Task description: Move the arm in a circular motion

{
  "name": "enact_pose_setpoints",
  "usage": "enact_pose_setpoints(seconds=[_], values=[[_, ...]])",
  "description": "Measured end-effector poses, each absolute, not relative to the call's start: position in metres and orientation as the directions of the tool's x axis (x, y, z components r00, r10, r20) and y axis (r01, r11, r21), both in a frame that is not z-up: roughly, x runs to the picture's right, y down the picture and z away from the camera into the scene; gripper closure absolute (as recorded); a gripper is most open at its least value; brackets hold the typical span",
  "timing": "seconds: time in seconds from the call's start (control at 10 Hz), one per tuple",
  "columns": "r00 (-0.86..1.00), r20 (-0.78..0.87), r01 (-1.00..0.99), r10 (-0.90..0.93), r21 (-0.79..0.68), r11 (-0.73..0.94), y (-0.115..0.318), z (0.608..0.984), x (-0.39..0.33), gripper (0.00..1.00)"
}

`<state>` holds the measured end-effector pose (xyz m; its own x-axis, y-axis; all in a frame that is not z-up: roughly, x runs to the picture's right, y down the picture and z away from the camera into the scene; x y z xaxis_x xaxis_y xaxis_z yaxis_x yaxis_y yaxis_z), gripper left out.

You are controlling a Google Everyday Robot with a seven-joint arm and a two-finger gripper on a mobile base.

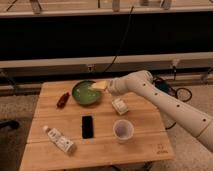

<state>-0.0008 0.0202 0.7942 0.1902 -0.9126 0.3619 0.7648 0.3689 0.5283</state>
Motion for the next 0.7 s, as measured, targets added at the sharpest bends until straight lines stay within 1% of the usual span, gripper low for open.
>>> enact_pose_setpoints(seconds=[0.3, 0.7], values=[[0.139, 0.346, 0.775, -0.928, 0.545, 0.32, 0.026, 0.79, 0.01, 0.2], [0.026, 0.289, 0.791, -0.957, 0.58, 0.196, 0.033, 0.781, 0.029, 0.2]])
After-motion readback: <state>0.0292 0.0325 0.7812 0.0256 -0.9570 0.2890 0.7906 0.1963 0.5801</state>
